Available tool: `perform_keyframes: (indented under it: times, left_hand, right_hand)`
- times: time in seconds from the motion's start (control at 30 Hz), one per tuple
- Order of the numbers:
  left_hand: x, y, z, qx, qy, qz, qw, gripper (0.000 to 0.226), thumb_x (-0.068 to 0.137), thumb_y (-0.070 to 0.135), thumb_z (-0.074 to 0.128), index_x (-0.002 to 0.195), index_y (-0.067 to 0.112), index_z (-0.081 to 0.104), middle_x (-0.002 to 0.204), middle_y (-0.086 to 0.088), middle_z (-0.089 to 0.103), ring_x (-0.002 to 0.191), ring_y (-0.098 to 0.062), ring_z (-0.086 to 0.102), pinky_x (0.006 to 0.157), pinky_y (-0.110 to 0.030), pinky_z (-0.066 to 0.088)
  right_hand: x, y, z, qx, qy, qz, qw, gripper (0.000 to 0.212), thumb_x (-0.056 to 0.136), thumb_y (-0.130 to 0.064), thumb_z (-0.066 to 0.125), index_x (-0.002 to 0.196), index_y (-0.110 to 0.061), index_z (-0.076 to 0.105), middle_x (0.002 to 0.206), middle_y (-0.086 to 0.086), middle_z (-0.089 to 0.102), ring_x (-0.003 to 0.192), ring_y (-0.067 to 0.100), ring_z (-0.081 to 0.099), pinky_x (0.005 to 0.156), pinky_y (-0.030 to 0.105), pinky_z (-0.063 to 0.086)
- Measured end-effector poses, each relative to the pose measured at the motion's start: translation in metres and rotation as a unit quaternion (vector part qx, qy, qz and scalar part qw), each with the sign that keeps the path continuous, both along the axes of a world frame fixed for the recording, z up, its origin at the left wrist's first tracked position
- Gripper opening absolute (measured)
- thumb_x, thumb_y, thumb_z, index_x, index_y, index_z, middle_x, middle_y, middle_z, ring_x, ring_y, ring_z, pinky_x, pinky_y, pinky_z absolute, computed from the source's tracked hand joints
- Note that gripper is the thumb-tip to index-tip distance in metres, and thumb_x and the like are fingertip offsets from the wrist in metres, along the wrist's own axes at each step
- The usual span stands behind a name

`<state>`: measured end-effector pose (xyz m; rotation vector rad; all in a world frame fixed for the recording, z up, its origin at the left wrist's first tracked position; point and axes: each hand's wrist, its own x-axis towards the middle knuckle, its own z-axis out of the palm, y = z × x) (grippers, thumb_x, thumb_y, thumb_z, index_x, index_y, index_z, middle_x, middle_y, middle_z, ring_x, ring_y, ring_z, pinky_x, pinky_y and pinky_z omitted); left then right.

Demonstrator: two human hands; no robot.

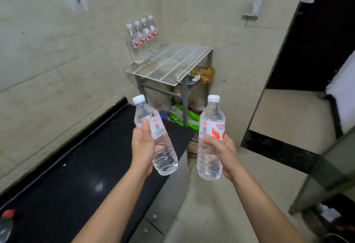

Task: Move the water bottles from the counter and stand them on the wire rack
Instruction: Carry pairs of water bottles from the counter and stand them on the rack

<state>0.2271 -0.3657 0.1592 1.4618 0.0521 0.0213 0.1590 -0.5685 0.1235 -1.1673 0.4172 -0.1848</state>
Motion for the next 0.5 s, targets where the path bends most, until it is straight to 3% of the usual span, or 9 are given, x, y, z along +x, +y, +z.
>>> perform_keyframes:
  times: [0.13, 0.3, 0.37, 0.43, 0.5]
  left_hand:
    - [0.025, -0.078, 0.0, -0.012, 0.024, -0.032, 0.999, 0.047, 0.103, 0.047, 0.041, 0.097, 0.008, 0.066, 0.078, -0.005, 0.072, 0.068, -0.016, 0.069, 0.064, -0.032, 0.056]
    - [0.061, -0.136, 0.005, -0.001, 0.042, -0.045, 0.998, 0.06, 0.095, 0.059, 0.053, 0.115, 0.005, 0.066, 0.104, -0.021, 0.074, 0.093, -0.034, 0.072, 0.08, -0.047, 0.058]
    - [0.082, -0.15, 0.009, 0.014, 0.035, -0.028, 0.999, 0.058, 0.087, 0.061, 0.06, 0.112, 0.01, 0.069, 0.102, -0.012, 0.077, 0.095, -0.028, 0.074, 0.084, -0.044, 0.058]
    - [0.107, -0.162, 0.016, 0.019, 0.023, -0.004, 1.0, 0.053, 0.079, 0.058, 0.065, 0.108, 0.015, 0.071, 0.097, -0.003, 0.078, 0.09, -0.018, 0.074, 0.081, -0.036, 0.059]
    - [0.138, -0.171, 0.016, 0.022, 0.016, 0.011, 1.0, 0.057, 0.072, 0.057, 0.071, 0.109, 0.014, 0.071, 0.098, -0.003, 0.078, 0.088, -0.018, 0.073, 0.079, -0.035, 0.059]
  right_hand:
    - [0.028, -0.081, 0.002, -0.002, 0.004, -0.015, 1.0, 0.051, 0.054, -0.034, 0.077, 0.099, -0.011, 0.071, 0.085, 0.014, 0.071, 0.076, 0.03, 0.065, 0.074, 0.041, 0.053]
    - [0.071, -0.147, 0.013, 0.0, -0.01, -0.034, 0.999, 0.033, 0.068, -0.024, 0.074, 0.098, -0.012, 0.067, 0.081, 0.01, 0.068, 0.071, 0.026, 0.064, 0.072, 0.04, 0.053]
    - [0.094, -0.166, 0.018, -0.044, -0.023, -0.038, 0.998, 0.035, 0.07, -0.02, 0.075, 0.102, -0.012, 0.066, 0.086, 0.009, 0.07, 0.076, 0.023, 0.067, 0.071, 0.038, 0.056]
    - [0.124, -0.182, 0.019, -0.098, -0.03, -0.039, 0.994, 0.041, 0.071, -0.012, 0.083, 0.108, -0.01, 0.066, 0.091, 0.007, 0.073, 0.076, 0.014, 0.07, 0.067, 0.029, 0.057]
    - [0.16, -0.192, 0.02, -0.143, -0.027, -0.026, 0.989, 0.041, 0.074, -0.003, 0.087, 0.11, -0.007, 0.067, 0.092, 0.006, 0.074, 0.071, 0.004, 0.069, 0.062, 0.018, 0.054]
